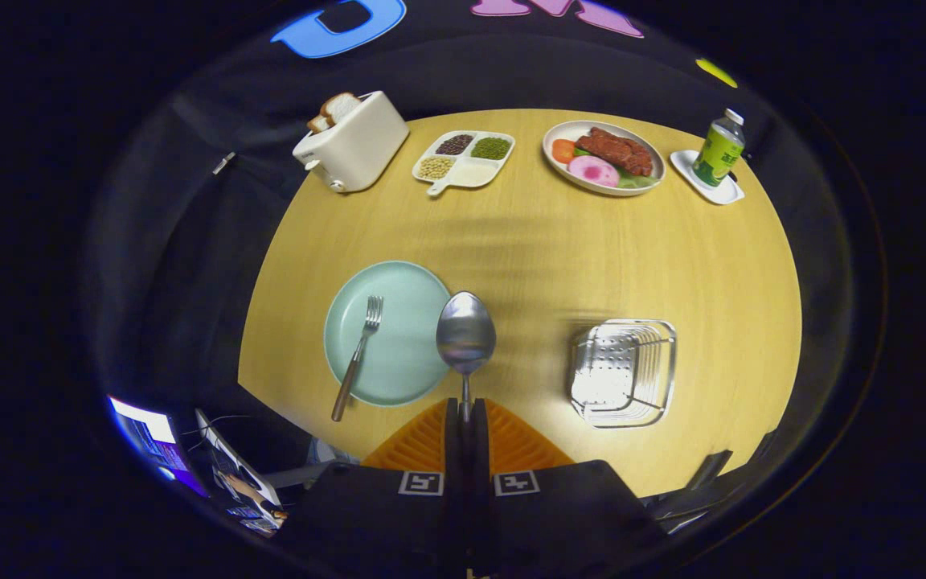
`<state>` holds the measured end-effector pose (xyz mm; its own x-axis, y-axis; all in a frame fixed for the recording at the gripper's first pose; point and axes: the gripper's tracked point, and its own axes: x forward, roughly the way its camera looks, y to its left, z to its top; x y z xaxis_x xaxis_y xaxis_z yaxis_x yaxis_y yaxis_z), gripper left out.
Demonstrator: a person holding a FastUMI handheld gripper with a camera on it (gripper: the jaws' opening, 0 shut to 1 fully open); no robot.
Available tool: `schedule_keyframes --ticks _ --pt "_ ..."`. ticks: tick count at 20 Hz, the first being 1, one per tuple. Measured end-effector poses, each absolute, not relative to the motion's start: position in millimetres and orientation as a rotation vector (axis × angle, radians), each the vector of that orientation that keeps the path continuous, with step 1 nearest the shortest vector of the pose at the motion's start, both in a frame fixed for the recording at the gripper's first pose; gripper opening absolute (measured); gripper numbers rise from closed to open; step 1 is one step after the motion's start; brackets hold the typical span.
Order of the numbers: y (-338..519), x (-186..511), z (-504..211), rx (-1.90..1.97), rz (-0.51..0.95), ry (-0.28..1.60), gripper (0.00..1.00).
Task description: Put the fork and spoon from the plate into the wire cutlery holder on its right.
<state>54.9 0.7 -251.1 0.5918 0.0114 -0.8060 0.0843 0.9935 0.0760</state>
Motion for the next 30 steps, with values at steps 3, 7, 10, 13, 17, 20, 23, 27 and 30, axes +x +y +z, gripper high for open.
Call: schedule_keyframes --ticks 3,7,10,13,17,20,23,27,30 --pt "-44 30 -245 0.085 -0.091 0.968 0.08" --pt "-82 12 -254 0.091 -0.122 1.023 0.08" --pt "-101 13 -270 0.087 -0.13 1.098 0.08" --pt "-108 20 -280 0.077 -0.125 1.168 0.08" --pt "-108 35 -290 0.073 -0.113 1.228 0.08" --pt "-103 41 -290 0.113 -0.099 1.258 0.08" --pt "-114 48 -291 0.116 -0.134 1.251 0.09" --pt "-113 53 -278 0.178 -0.132 1.215 0.2" --pt "-121 60 -254 0.194 -0.153 1.127 0.34"
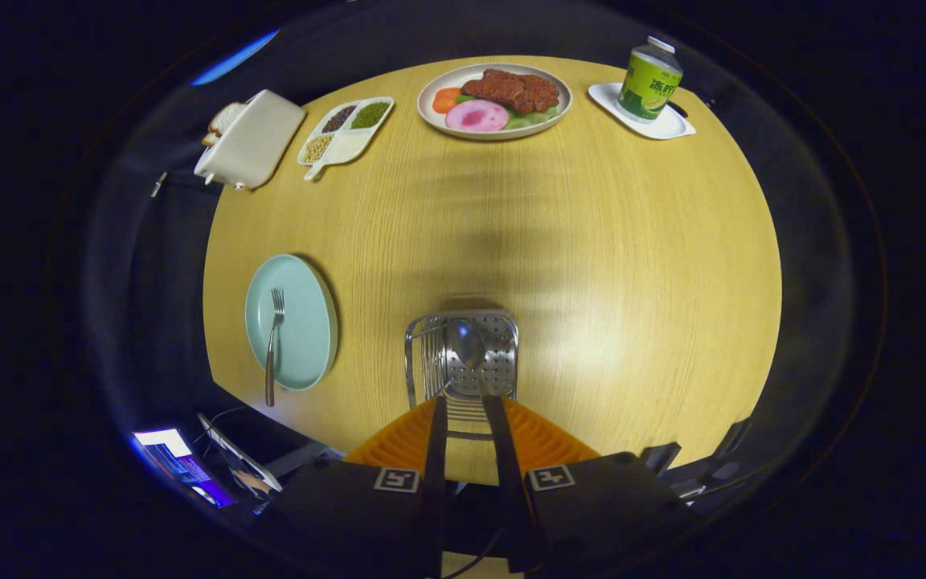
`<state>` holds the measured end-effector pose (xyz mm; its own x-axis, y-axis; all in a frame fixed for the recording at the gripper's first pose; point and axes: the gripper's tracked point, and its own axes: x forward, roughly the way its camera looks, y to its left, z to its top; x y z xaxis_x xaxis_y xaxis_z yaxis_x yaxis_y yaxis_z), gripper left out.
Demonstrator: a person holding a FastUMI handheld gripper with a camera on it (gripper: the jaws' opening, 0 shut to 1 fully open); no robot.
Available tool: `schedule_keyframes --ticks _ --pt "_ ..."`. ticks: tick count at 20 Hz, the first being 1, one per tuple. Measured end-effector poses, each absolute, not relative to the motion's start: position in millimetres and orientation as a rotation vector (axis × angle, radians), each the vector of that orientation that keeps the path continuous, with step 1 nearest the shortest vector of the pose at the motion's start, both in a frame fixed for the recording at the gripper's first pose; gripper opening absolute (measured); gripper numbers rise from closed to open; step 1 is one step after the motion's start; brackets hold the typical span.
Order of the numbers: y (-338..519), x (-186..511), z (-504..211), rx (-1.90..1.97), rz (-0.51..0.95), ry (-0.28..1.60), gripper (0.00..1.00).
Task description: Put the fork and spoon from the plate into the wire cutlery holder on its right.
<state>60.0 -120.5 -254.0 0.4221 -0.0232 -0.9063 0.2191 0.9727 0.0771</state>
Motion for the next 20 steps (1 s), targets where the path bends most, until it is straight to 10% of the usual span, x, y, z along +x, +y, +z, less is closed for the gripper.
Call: schedule_keyframes --ticks 8,20 --pt "-86 66 -160 0.164 -0.093 0.752 0.96" --pt "30 90 -134 0.073 -0.041 0.397 0.99"
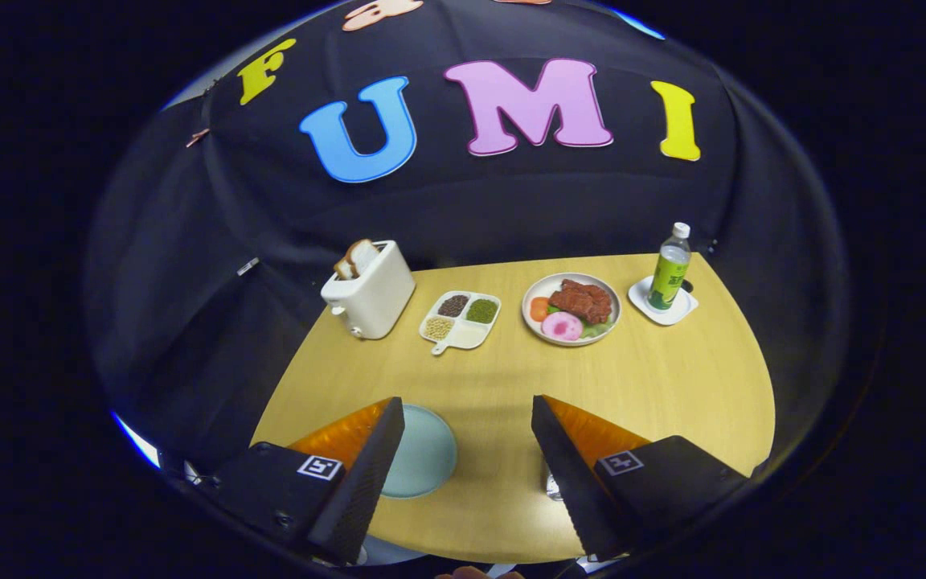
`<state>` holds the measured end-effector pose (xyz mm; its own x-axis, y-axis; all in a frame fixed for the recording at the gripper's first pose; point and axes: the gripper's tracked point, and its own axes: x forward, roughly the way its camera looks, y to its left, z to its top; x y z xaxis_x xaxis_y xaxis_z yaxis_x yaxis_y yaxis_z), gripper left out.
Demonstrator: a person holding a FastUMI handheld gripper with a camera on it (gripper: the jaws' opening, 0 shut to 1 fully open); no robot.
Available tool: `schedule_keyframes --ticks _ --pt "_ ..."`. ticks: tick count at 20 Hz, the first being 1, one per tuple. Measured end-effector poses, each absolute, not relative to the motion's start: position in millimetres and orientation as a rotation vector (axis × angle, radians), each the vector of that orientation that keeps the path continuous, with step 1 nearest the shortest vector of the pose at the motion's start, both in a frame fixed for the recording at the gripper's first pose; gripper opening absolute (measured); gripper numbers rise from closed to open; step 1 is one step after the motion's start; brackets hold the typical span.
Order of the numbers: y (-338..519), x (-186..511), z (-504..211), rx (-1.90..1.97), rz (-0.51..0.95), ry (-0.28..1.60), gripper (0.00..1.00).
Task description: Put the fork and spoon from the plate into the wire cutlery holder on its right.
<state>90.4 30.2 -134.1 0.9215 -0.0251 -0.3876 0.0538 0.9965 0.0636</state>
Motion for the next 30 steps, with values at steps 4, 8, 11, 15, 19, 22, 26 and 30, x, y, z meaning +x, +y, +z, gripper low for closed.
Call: schedule_keyframes --ticks 4,8,11,15,19,22,26,30 --pt "83 100 -185 0.06 0.018 0.477 0.99" --pt "119 112 -238 0.037 0.044 0.585 0.99" --pt "137 120 -274 0.004 0.055 0.671 0.99" --pt "153 122 -333 0.026 0.028 0.827 0.99" --pt "153 131 -370 0.013 -0.037 0.9 1.0" --pt "148 136 -383 0.021 -0.079 0.935 1.0" --pt "153 142 -402 -0.008 -0.091 0.98 0.99" --pt "150 139 -416 -0.063 -0.115 1.025 0.93"
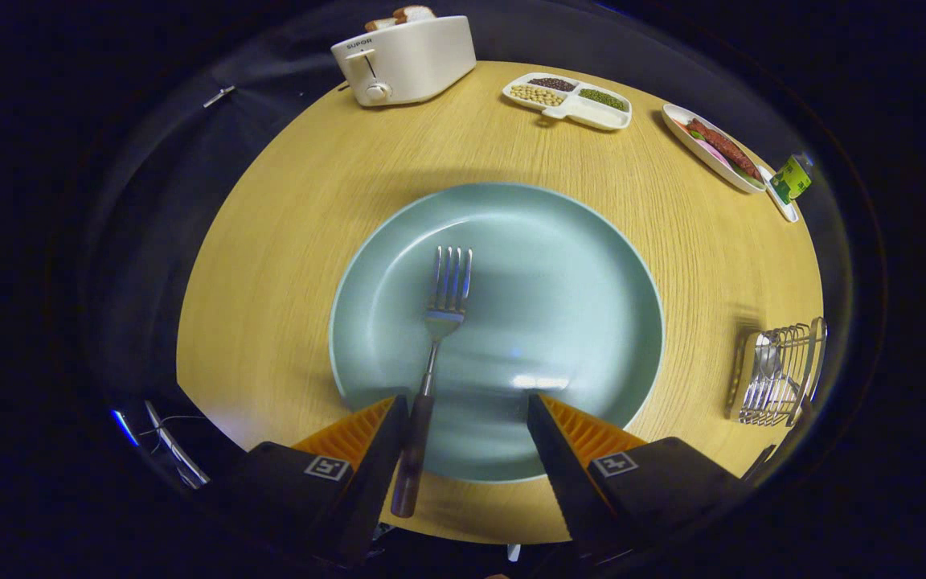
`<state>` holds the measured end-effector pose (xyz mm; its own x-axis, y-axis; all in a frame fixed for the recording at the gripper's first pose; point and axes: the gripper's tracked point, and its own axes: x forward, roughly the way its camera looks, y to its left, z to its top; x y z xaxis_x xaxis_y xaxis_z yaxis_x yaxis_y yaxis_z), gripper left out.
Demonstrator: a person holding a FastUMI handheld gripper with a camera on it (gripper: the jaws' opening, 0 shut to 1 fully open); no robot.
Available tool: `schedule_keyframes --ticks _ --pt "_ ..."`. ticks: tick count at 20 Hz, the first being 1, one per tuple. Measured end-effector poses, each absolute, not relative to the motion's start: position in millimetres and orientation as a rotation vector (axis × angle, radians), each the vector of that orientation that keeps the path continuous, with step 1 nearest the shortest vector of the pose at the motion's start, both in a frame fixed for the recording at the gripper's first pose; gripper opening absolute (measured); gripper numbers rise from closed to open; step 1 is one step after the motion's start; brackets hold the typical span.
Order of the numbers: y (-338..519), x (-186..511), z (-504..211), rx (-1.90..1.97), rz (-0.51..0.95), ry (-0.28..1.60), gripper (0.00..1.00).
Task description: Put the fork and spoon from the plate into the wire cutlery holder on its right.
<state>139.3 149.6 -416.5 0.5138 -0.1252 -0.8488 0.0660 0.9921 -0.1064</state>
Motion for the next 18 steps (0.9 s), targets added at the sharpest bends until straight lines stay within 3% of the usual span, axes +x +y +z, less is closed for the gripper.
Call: schedule_keyframes --ticks 1,2,5,8,10,13,18 --pt "149 138 -419 -0.069 -0.117 1.035 0.89" --pt "148 140 -418 -0.073 -0.12 1.03 0.77" --pt "143 143 -419 -0.07 -0.124 1.041 0.7" --pt "140 146 -419 -0.042 -0.097 1.046 0.31" --pt "141 144 -416 -0.043 -0.056 1.056 0.16" --pt "147 140 -418 -0.042 0.011 1.068 0.09" --pt "154 139 -404 0.012 0.071 1.051 0.09"
